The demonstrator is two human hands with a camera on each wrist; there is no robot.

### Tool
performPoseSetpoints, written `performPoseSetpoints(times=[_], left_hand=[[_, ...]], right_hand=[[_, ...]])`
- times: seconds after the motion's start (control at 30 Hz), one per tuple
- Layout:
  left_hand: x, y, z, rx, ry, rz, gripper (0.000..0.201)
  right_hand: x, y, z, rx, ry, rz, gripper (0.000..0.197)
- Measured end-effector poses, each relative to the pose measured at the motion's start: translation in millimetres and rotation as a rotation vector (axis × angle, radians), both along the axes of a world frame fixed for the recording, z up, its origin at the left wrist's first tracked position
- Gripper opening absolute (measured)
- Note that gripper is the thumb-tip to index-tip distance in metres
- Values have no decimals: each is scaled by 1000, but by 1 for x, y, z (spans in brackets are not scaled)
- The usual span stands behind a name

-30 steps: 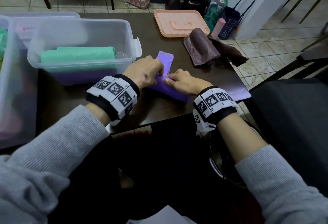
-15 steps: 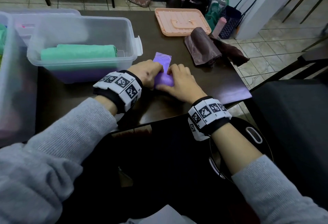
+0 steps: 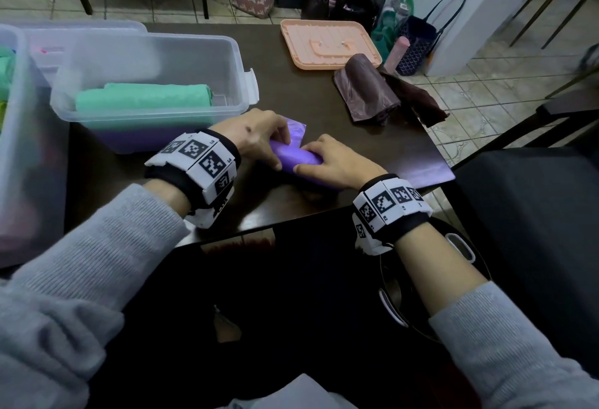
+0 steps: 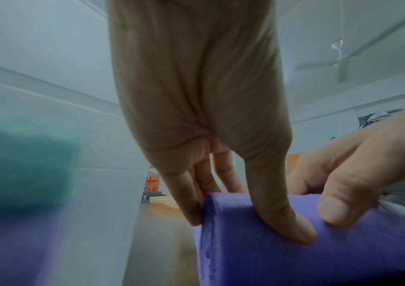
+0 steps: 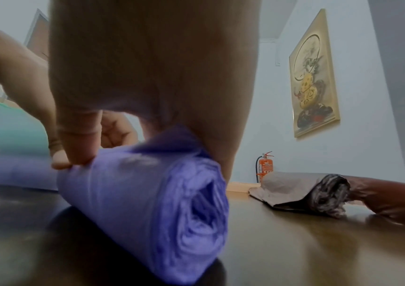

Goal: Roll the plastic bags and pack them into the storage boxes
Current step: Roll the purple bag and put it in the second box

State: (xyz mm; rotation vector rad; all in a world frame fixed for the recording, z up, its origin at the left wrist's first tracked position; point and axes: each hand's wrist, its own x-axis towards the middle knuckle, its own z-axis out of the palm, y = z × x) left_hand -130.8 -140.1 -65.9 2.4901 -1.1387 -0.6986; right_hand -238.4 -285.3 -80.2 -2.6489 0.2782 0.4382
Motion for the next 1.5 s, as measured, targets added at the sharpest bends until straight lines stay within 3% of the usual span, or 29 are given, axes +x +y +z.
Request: performPoseSetpoints(times=[0.07,0.2,0.3,0.4,0.5,0.73,0.8,1.0,1.1,1.17,1.27,1.33,1.43,1.5], left_hand=[[2,0,0,4,4,13,52],[3,0,2,16,33,10,50],[4,3,2,1,74,12,47],[3,6,0,-45,106,50,51],[-1,4,-2,-4,129,52,42],[-1,4,-2,27,133,48,34],[0,5,-3,27,148,61,34],[-1,12,-9,-53,246,106,24],[-3,17,-13,-117,305,170,23],[-7,24,-15,-191,386,272,18],[-14,41,-11,-380,839,532,26],[-15,55,-8,-499,1029,728,36],[-10,74,-8,-744,1147,1014,73],[-5,85,-9,-901,1200,1156,77]], right_hand=[[3,1,0,-16,31,2,35],[0,6,-4,-110,-26,51,64],[-3,5,-6,-76,-63,21,56],[2,2,1,-24,35,38,44],[8,-3,9,24,143,42,39],[24,-1,12,57,181,-24,92],[29,5,12,26,205,-1,87],[28,9,11,75,198,21,44],[24,12,8,80,123,42,39],[24,17,8,67,87,72,39],[25,29,11,39,91,117,29],[27,40,13,-2,91,157,28],[32,55,16,-36,109,204,32],[35,64,19,-49,125,234,31]])
